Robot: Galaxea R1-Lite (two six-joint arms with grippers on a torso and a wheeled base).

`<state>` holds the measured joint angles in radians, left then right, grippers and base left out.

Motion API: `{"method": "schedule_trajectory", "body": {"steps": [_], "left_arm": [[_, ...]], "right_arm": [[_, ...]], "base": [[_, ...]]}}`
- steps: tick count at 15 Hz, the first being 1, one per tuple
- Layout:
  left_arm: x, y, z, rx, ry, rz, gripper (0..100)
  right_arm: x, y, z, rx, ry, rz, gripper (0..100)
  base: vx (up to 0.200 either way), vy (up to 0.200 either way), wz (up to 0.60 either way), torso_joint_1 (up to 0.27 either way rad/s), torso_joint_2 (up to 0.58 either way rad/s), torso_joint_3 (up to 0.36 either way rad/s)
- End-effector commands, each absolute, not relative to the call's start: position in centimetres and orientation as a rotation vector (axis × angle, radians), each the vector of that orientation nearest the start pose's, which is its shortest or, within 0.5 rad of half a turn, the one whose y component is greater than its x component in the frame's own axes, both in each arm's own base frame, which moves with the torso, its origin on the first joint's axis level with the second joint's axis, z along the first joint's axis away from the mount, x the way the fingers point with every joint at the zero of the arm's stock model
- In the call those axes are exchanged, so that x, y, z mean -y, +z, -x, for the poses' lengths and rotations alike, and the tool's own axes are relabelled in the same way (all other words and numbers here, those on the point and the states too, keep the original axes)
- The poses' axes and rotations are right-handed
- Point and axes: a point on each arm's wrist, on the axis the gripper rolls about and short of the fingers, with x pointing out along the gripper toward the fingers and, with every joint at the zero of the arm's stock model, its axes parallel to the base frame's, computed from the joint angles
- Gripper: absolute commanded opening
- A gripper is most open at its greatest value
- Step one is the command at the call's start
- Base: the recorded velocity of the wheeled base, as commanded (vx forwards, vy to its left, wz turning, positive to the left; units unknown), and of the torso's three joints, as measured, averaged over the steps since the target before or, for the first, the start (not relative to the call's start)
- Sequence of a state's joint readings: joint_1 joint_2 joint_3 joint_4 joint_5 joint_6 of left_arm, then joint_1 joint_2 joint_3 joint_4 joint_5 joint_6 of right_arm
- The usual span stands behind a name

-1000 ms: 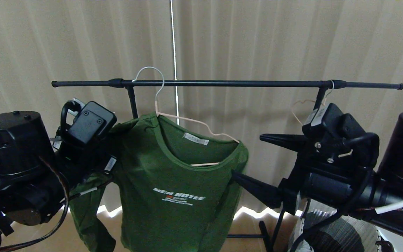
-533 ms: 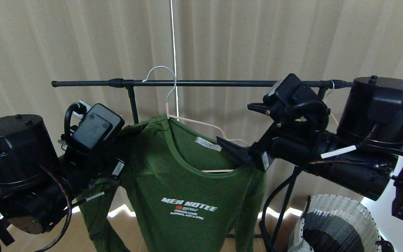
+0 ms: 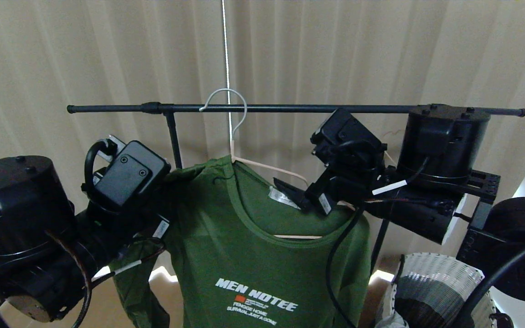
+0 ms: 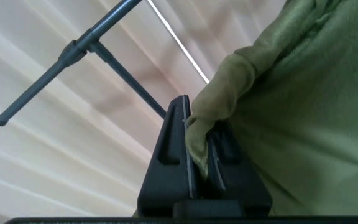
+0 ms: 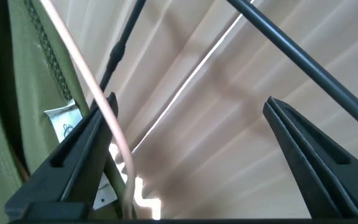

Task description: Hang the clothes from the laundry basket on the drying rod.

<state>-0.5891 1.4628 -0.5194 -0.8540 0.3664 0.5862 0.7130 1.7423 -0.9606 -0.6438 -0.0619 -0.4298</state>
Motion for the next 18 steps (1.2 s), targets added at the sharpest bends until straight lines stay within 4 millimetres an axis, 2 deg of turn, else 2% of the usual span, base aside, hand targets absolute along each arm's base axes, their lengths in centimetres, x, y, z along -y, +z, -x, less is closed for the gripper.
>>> {"method": "schedule_trajectory", "body": {"steps": [1, 3, 4, 18], "left_arm": [[12.28, 19.18, -19.70, -0.012, -0.243, -0.627, 0], [12.50, 19.14, -19.59, -0.010, -0.254, -0.627, 0], [12.55, 19.11, -19.59, -0.011, -0.256, -0.628, 0], [12.44, 18.73, -19.40, -0.004, -0.260, -0.623, 0]], "right_arm": [[-21.65, 21.03, -25.08, 0.009, 0.674, 0.471, 100], [-21.82, 20.93, -24.96, 0.012, 0.681, 0.486, 100], [-22.15, 20.89, -24.65, 0.014, 0.695, 0.487, 0], [-22.21, 20.90, -24.27, 0.016, 0.702, 0.487, 0]], "base": [[0.000, 0.000, 0.00, 0.000, 0.00, 0.000], [0.000, 0.000, 0.00, 0.000, 0.00, 0.000], [0.000, 0.000, 0.00, 0.000, 0.00, 0.000], [0.000, 0.000, 0.00, 0.000, 0.00, 0.000]]}}
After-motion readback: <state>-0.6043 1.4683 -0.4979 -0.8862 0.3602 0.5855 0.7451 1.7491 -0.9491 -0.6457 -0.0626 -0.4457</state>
